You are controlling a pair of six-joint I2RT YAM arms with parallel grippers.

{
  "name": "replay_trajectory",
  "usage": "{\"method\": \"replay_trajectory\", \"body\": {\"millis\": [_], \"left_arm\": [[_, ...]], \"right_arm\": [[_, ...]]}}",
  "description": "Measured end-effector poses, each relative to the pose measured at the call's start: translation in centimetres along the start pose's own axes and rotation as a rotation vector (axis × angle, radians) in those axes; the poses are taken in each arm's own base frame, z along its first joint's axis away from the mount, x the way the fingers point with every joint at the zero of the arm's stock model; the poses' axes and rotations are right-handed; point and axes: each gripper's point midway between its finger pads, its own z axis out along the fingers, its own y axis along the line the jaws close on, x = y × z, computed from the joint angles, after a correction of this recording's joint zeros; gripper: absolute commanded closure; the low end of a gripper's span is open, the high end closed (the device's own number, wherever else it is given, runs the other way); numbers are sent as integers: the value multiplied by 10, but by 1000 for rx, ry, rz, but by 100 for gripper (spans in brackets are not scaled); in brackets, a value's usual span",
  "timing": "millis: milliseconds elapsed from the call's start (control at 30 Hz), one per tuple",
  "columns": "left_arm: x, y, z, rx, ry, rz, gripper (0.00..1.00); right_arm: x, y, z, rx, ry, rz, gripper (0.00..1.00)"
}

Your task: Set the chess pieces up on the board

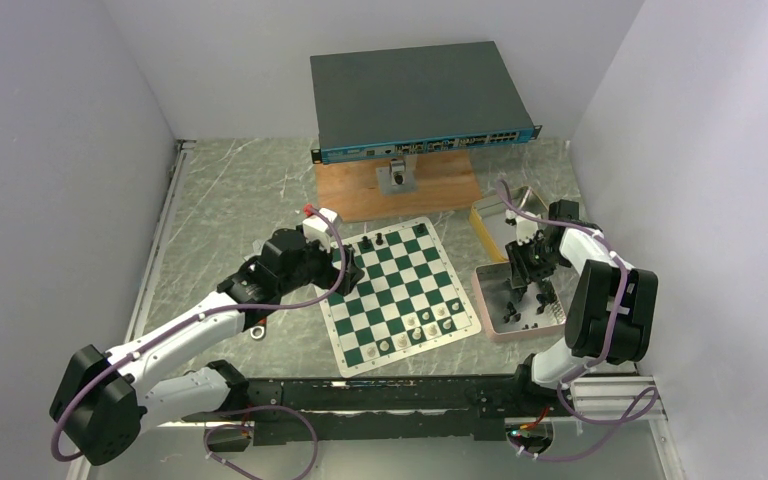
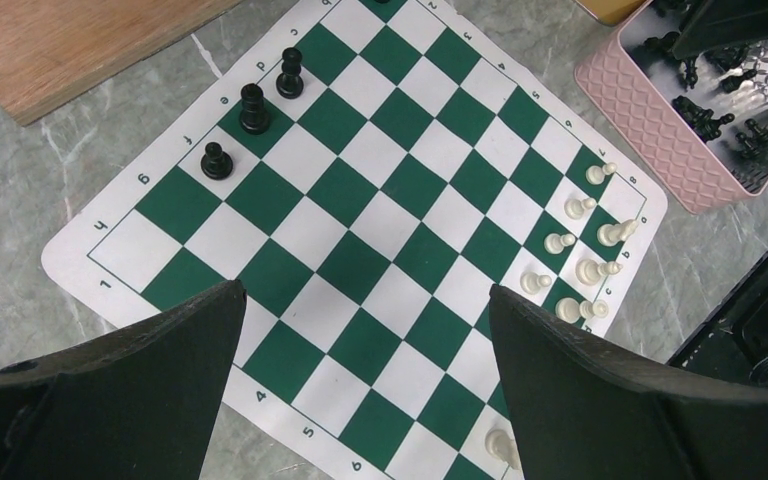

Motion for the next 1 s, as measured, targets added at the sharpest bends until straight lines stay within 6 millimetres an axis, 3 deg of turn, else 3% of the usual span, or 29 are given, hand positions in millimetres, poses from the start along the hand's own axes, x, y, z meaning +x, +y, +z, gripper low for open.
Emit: {"method": "replay_trajectory", "body": {"millis": [333, 600, 1000], "left_arm": [[1, -2, 0, 11, 3, 0, 4], [1, -3, 0, 17, 5, 0, 4], [2, -6, 0, 32, 9, 0, 4]], "right_arm": [[12, -2, 3, 18, 39, -6, 56], [19, -7, 5, 48, 62, -23, 73], [18, -7, 5, 38, 60, -54, 68]]}}
